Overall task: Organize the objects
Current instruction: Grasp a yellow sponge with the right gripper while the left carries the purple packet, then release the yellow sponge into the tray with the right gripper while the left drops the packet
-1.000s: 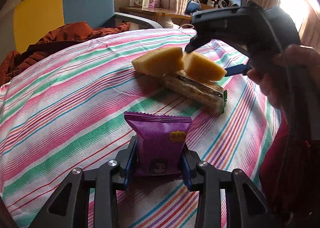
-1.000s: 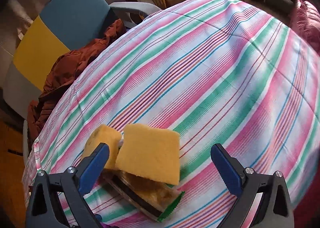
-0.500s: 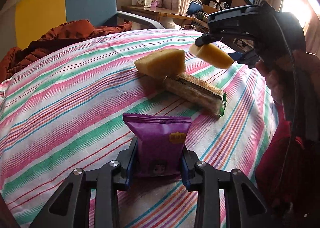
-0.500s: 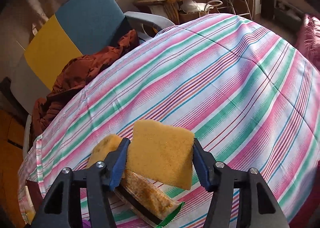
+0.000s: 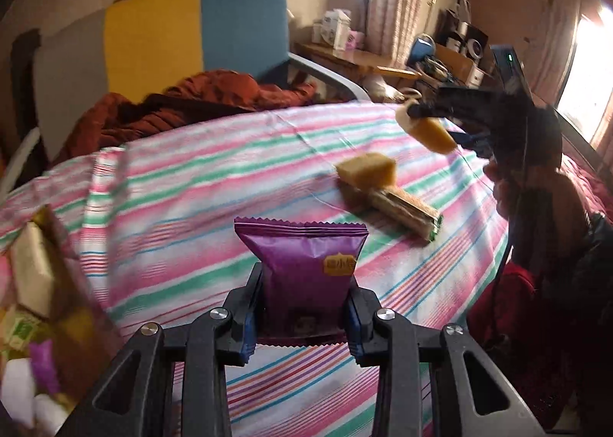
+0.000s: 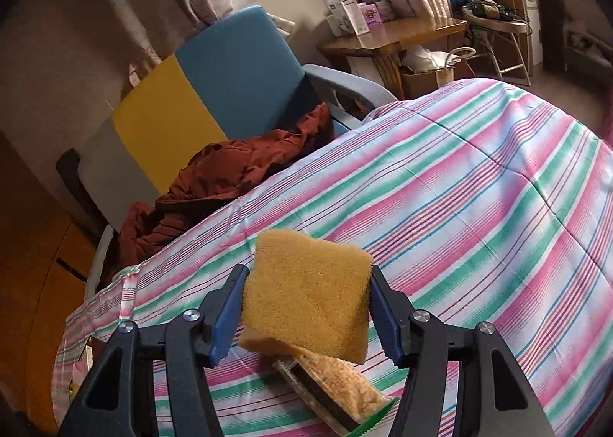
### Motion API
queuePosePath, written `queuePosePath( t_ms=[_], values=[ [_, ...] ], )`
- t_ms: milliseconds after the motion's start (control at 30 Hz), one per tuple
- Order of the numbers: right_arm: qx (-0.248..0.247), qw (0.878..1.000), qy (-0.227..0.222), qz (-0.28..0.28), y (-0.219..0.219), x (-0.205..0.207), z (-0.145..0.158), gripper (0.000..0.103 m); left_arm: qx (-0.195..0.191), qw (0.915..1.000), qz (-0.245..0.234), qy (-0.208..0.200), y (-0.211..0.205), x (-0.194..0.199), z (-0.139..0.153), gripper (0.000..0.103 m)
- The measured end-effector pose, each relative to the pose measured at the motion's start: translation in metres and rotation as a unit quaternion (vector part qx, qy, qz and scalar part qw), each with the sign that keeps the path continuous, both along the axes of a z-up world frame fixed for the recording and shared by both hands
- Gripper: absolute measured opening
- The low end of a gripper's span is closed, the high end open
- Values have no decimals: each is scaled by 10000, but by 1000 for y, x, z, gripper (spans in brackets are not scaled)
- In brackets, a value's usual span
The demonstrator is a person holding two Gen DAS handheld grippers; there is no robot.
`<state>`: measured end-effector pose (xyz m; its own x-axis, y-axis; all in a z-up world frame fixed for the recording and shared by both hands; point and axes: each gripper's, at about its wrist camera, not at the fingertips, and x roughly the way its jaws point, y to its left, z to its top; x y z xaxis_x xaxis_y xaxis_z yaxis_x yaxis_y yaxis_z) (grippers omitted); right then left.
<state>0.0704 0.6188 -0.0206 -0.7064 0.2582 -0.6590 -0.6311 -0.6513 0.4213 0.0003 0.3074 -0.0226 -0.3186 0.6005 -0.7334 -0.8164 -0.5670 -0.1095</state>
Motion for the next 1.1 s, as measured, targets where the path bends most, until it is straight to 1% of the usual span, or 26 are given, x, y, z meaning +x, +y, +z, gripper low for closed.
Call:
queuePosePath(
  t_ms=[133, 233, 367, 567, 700, 867, 967, 1067, 1100],
  values=[
    [-12, 9988, 82, 485, -18, -14, 6, 62, 52, 9987, 439, 241, -42, -8, 22, 36],
    [113, 9961, 63, 872, -42, -24, 18, 62, 78, 9969, 705, 335, -66, -13, 30, 36],
    [272, 9885, -4, 1486, -87, -39, 32, 62, 150, 9941, 1013, 356, -96, -20, 34, 36],
    [309, 9737, 33, 2259, -160, -55, 42, 62, 339, 9904, 1302, 308, -131, -22, 35, 36],
    [300, 9626, 11, 2693, -207, -65, 41, 62, 483, 9871, 1506, 263, -156, -24, 36, 36],
    [160, 9485, -68, 3164, -259, -76, 27, 62, 635, 9821, 1764, 203, -188, -28, 36, 36],
    [72, 9388, -136, 3441, -288, -83, 19, 63, 757, 9762, 2026, 156, -216, -33, 37, 36],
    [106, 9279, -198, 3722, -318, -89, 14, 64, 797, 9707, 2265, 118, -242, -41, 35, 36],
    [134, 9250, -222, 3791, -327, -90, 13, 64, 815, 9672, 2404, 99, -254, -45, 34, 36]
  ],
)
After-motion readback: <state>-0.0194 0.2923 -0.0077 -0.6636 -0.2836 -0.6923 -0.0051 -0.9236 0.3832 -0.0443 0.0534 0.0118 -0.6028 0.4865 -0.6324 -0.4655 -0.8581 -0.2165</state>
